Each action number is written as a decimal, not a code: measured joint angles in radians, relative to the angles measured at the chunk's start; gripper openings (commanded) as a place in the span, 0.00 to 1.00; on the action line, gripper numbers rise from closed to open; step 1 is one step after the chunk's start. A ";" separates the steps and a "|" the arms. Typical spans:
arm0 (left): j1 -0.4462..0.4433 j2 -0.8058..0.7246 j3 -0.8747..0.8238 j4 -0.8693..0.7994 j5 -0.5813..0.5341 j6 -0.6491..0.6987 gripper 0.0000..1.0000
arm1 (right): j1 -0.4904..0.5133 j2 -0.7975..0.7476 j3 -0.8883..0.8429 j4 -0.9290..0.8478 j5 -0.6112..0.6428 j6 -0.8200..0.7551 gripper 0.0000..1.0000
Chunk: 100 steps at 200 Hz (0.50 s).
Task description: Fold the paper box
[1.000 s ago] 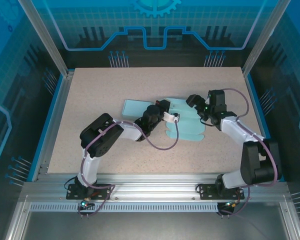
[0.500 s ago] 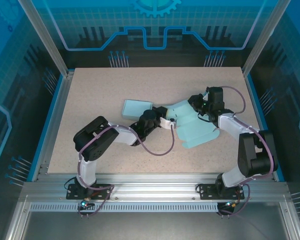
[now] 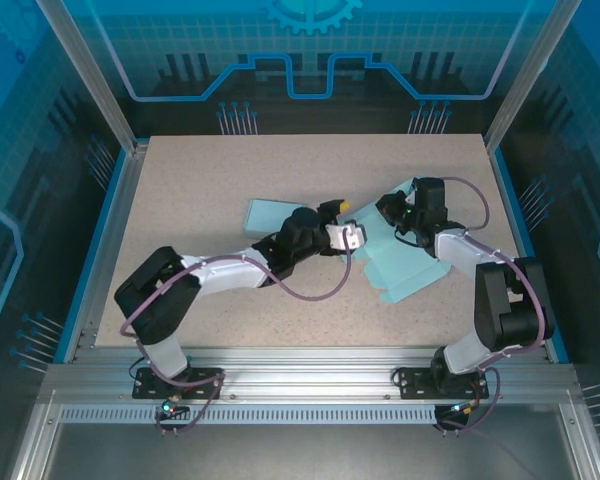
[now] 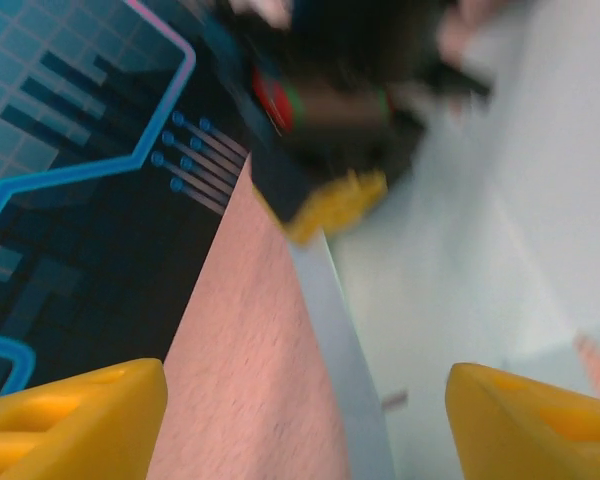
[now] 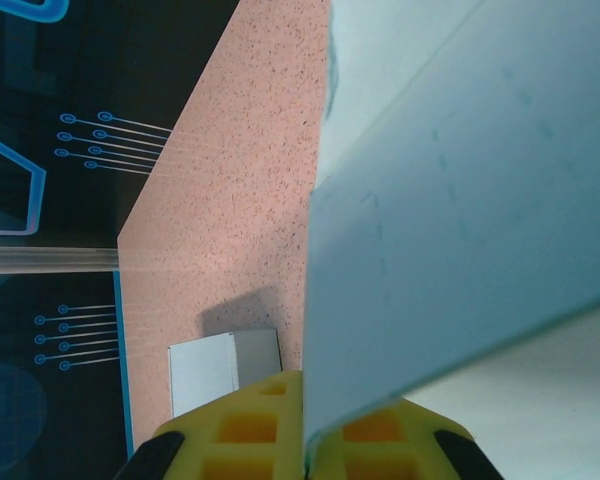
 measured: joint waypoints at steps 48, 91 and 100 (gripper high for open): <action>-0.002 0.045 0.145 -0.117 0.000 -0.254 0.70 | 0.000 0.000 -0.003 0.002 0.000 0.016 0.08; -0.007 0.200 0.195 -0.169 -0.053 -0.338 0.68 | 0.000 -0.002 -0.019 0.009 -0.009 0.042 0.09; -0.007 0.224 0.200 -0.174 -0.062 -0.341 0.66 | 0.000 -0.005 -0.023 0.008 -0.013 0.046 0.09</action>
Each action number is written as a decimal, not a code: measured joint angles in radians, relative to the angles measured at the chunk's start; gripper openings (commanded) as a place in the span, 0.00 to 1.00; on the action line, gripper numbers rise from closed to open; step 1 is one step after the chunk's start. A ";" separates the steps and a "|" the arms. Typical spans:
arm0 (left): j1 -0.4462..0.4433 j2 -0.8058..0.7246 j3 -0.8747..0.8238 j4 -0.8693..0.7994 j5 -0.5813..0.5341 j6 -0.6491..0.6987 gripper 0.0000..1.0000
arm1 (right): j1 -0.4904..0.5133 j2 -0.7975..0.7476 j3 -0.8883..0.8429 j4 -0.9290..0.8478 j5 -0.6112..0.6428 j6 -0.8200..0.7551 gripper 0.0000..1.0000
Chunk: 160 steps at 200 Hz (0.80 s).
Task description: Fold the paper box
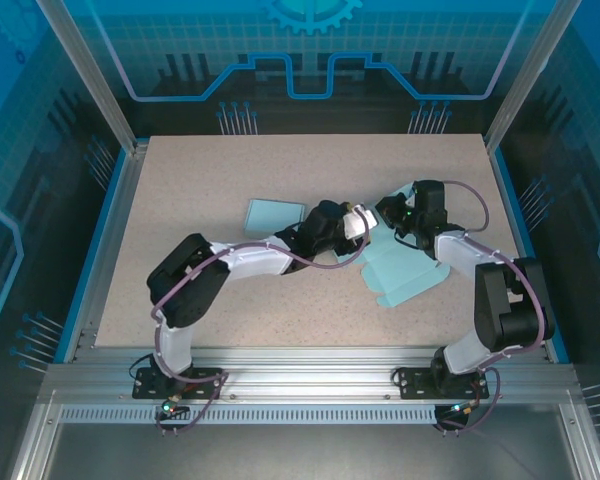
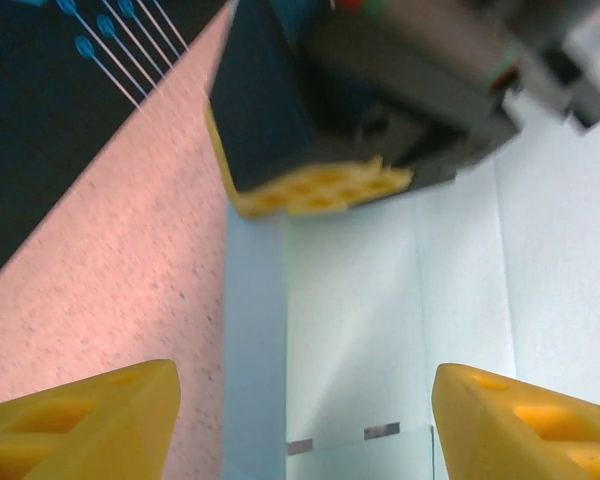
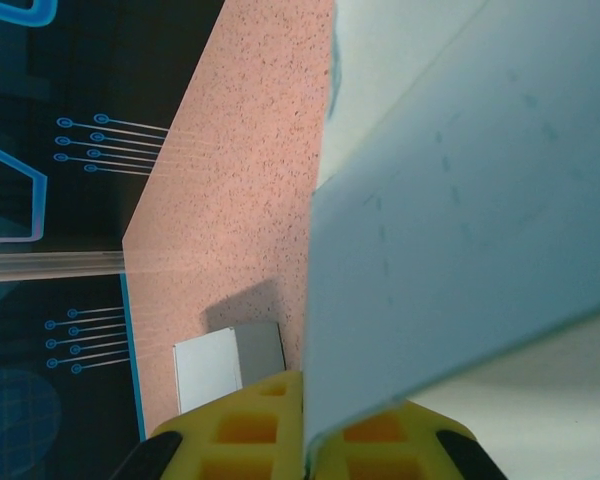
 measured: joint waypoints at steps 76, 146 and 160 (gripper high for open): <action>0.000 0.111 0.050 0.050 -0.139 0.038 0.31 | 0.000 -0.039 -0.053 0.004 -0.025 0.036 0.10; -0.013 0.113 0.014 0.127 -0.169 0.174 0.02 | 0.000 -0.064 -0.068 0.005 -0.024 0.044 0.21; -0.014 0.112 -0.009 0.169 -0.175 0.225 0.01 | 0.000 -0.076 -0.073 -0.018 -0.031 0.025 0.32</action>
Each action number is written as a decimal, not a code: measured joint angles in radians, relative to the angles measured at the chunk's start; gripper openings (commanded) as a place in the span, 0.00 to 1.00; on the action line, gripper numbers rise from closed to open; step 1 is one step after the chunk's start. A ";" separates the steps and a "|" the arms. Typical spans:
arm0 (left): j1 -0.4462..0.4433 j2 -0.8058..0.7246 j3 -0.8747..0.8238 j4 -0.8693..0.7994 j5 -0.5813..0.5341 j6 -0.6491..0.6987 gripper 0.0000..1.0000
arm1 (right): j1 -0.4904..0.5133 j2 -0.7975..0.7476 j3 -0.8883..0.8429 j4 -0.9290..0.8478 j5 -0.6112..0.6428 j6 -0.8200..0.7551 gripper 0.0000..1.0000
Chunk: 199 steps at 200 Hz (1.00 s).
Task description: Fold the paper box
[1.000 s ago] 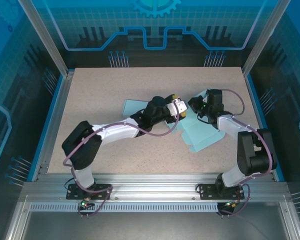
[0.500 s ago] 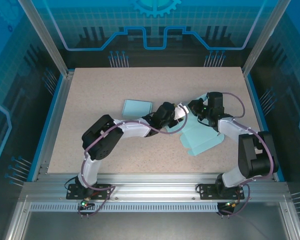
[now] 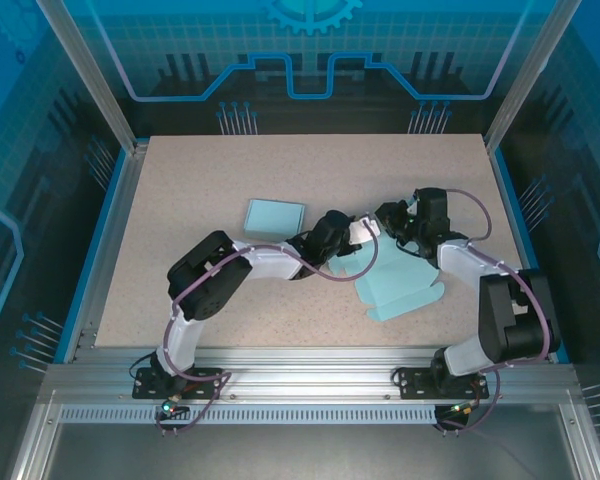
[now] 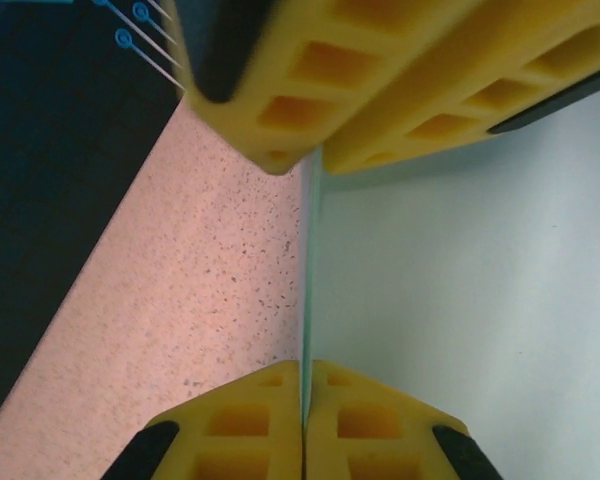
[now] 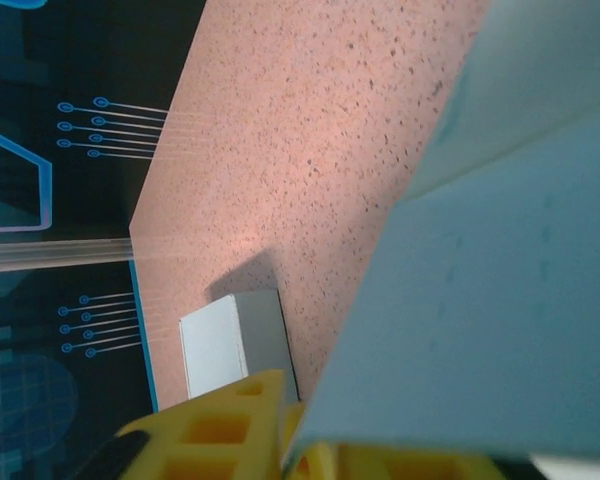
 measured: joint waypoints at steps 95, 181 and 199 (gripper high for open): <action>0.070 -0.110 -0.131 0.095 0.003 0.310 0.02 | -0.114 -0.426 -0.050 -0.365 0.053 -0.313 0.54; 0.086 -0.113 -0.135 0.104 0.011 0.431 0.03 | -0.170 -0.224 -0.155 -0.327 0.016 -0.471 0.49; 0.086 -0.113 -0.135 0.105 0.011 0.439 0.03 | -0.149 -0.164 -0.151 -0.287 0.023 -0.503 0.50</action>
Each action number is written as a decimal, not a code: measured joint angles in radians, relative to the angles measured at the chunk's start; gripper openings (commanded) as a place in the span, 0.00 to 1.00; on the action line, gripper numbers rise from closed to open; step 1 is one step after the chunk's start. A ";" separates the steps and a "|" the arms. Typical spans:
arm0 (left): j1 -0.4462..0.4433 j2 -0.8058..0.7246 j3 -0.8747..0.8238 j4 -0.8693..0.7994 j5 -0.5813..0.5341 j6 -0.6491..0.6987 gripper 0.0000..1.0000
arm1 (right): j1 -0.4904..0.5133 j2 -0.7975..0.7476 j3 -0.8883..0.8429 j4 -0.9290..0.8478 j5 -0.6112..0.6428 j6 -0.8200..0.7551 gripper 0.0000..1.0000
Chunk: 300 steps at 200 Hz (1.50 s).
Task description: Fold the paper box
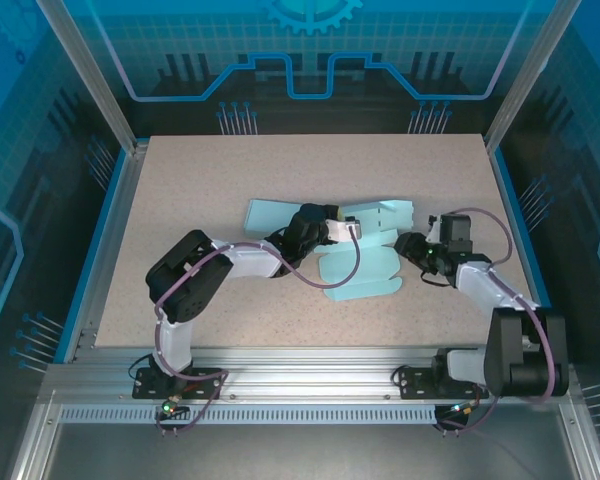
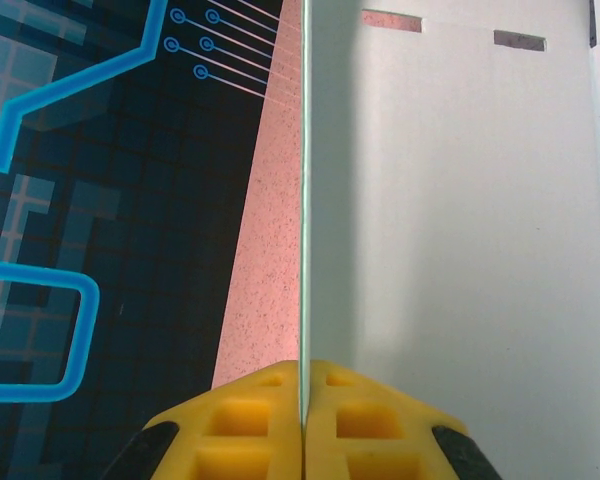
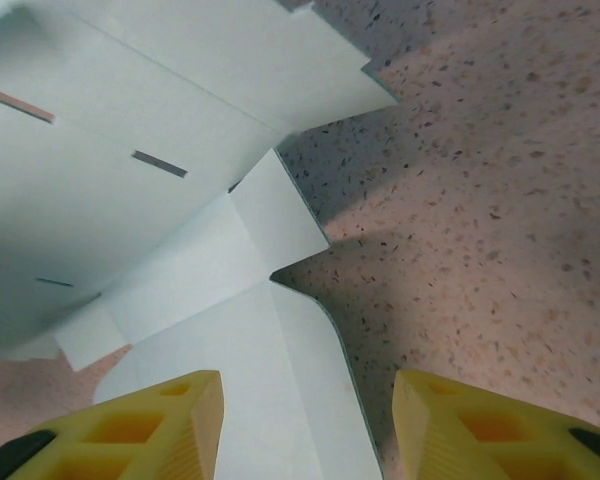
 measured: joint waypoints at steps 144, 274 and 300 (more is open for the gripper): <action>0.002 0.004 0.000 0.002 0.000 0.000 0.03 | 0.168 0.224 0.115 0.262 -0.008 -0.093 0.43; -0.006 0.098 -0.045 0.198 -0.019 0.177 0.04 | 0.175 0.209 0.073 0.222 0.065 -0.055 0.47; -0.011 0.098 -0.054 0.222 -0.019 0.195 0.05 | 0.127 0.100 0.064 0.175 0.064 -0.059 0.47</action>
